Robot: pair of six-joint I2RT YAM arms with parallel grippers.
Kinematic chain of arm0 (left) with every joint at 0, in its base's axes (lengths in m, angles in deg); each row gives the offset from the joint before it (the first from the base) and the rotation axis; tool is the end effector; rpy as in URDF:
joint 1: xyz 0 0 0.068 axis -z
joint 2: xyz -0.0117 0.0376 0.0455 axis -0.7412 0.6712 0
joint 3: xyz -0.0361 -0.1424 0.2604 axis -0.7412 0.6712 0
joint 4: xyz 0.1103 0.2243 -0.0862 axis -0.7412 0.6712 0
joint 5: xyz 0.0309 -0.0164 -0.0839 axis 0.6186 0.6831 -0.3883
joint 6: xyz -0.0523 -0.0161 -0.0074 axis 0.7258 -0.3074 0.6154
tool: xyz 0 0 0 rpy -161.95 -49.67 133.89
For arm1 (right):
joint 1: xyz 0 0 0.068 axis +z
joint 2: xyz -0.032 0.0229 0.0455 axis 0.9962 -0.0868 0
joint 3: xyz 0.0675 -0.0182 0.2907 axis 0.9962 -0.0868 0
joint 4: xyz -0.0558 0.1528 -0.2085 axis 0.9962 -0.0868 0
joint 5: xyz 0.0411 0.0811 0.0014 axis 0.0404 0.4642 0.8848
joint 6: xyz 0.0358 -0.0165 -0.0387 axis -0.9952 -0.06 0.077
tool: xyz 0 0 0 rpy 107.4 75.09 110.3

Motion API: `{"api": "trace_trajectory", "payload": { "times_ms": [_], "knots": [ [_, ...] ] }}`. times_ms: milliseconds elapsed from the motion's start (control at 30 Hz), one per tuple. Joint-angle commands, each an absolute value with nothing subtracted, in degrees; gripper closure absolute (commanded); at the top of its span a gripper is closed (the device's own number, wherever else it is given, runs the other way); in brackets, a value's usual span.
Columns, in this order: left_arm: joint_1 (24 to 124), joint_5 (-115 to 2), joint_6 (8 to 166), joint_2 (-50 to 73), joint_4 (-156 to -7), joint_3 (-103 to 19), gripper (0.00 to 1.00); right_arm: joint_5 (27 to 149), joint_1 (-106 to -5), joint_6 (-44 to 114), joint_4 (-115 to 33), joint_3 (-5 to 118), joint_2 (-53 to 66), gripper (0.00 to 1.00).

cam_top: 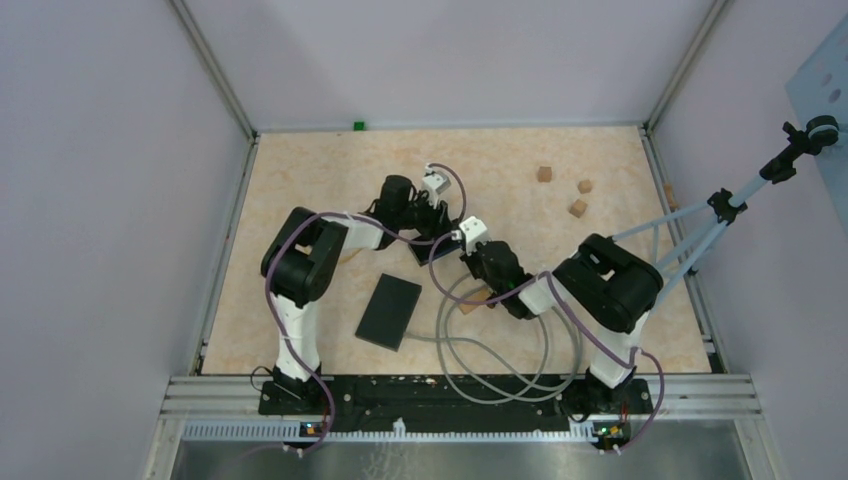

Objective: Insert the plug into the switch port
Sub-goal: Insert the connector into the switch port, then pick up the connector from the center of the board.

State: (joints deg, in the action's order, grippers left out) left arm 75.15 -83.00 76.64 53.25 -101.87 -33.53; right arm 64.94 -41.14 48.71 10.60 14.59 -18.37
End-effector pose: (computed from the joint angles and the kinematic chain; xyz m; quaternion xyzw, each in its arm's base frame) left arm 0.3795 -0.2202 0.1576 0.3304 0.7748 -0.3694 0.3925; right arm 0.2494 0.2258 0.1362 -0.2815 0.7701 0.0719 0.5680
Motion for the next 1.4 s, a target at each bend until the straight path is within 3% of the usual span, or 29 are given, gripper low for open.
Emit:
{"api": "trace_trajectory", "payload": {
  "times_ms": [0, 233, 367, 667, 867, 967, 1133, 1367],
  "knots": [
    [84.5, -102.5, 73.5, 55.6, -82.8, -28.2, 0.58, 74.0, -40.6, 49.4, 22.8, 14.5, -14.8, 1.0],
    [81.0, -99.8, 74.2, 52.5, -85.3, -27.9, 0.51, 72.5, -40.6, 53.2, 25.1, 10.3, -12.9, 1.0],
    [78.4, -96.1, 77.9, 50.1, -89.5, -26.4, 0.4, 66.2, -40.6, 55.4, 21.1, 10.3, -12.7, 1.0],
    [69.2, -77.3, 90.1, 35.1, -95.7, -21.9, 0.21, 64.1, -42.5, 51.6, 7.0, 14.5, -12.9, 0.99],
    [67.2, -61.5, 95.0, 22.0, -86.5, -21.7, 0.06, 63.7, -43.2, 46.9, -4.5, 18.6, -12.0, 0.74],
    [67.3, -51.0, 97.4, 16.0, -76.8, -22.1, 0.01, 64.3, -43.3, 43.6, -10.6, 19.8, -10.0, 0.56],
    [66.5, -33.5, 104.2, 4.1, -62.5, -19.0, 0.01, 65.8, -43.4, 36.6, -26.1, 23.4, -3.7, 0.51],
    [63.4, -24.5, 110.3, -10.9, -52.3, -11.5, 0.01, 70.8, -43.2, 17.7, -39.4, 22.7, 12.3, 0.4]
  ]
}}
